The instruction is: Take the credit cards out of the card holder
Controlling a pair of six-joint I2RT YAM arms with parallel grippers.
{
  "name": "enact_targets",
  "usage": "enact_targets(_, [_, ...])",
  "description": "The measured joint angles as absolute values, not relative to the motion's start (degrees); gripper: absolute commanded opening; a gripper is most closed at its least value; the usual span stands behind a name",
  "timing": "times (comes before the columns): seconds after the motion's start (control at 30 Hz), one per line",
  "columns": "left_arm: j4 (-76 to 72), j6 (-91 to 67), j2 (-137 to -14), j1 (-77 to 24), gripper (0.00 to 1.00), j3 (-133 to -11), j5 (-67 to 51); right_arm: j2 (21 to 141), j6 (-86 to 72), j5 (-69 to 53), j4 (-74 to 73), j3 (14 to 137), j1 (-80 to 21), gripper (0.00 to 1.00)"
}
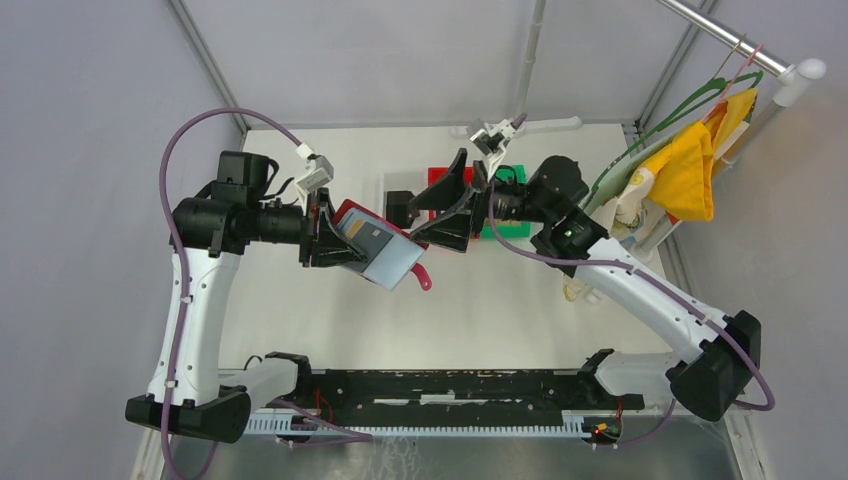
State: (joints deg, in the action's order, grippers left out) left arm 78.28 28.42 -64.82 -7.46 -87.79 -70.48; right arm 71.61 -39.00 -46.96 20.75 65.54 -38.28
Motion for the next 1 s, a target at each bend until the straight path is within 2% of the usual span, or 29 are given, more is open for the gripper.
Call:
enact_targets(0.2, [79.4,29.2,-64.9,-7.5,0.02,-87.8,-70.4,72.9,-36.6,-49.0,20.3,65.7,-44.2,0.64])
enact_targets(0.33, [80.4,29.7,-65.0,-7.5,0.02,-87.8,-70.5,74.2,-33.6,-48.8,16.5,65.9,-45.9,0.59])
enact_targets(0.4, [80.9,29.7,-65.3,-7.5,0.02,-87.9,-70.6,75.1,-32.6,-48.8,15.1,66.0,-46.5,0.54])
enact_targets(0.47, [81.1,29.7,-65.6,-7.5,0.02,-88.2,-70.8,76.0,-32.0,-48.7,14.2,66.2,-46.9,0.42])
enact_targets(0.57, [81.2,29.7,-65.9,-7.5,0.02,-88.5,-71.1,76.8,-31.9,-48.6,14.1,66.3,-47.3,0.15])
enact_targets(0.63, [81.3,29.7,-65.9,-7.5,0.02,-88.5,-71.1,76.9,-32.2,-48.4,14.4,66.3,-47.4,0.04])
enact_targets(0.73, [81.4,29.7,-65.9,-7.5,0.02,-88.5,-71.1,76.9,-32.9,-48.4,14.8,66.3,-47.5,0.01])
enact_targets(0.77, [81.4,29.7,-65.9,-7.5,0.02,-88.6,-71.1,76.9,-33.2,-48.4,14.9,66.3,-47.5,0.06])
enact_targets(0.8, [81.3,29.7,-65.9,-7.5,0.02,-88.6,-71.1,76.9,-33.7,-48.2,15.1,66.3,-47.5,0.19])
enact_targets(0.83, [81.3,29.8,-65.9,-7.5,0.02,-88.6,-71.1,77.0,-34.4,-48.1,15.4,66.3,-47.5,0.37])
enact_targets(0.93, [81.4,29.8,-65.9,-7.5,0.02,-88.6,-71.0,77.5,-37.2,-47.9,18.0,66.1,-47.7,0.41])
enact_targets(1.0, [81.4,29.8,-66.0,-7.5,0.02,-88.6,-71.0,78.0,-38.3,-47.7,19.9,66.1,-47.9,0.37])
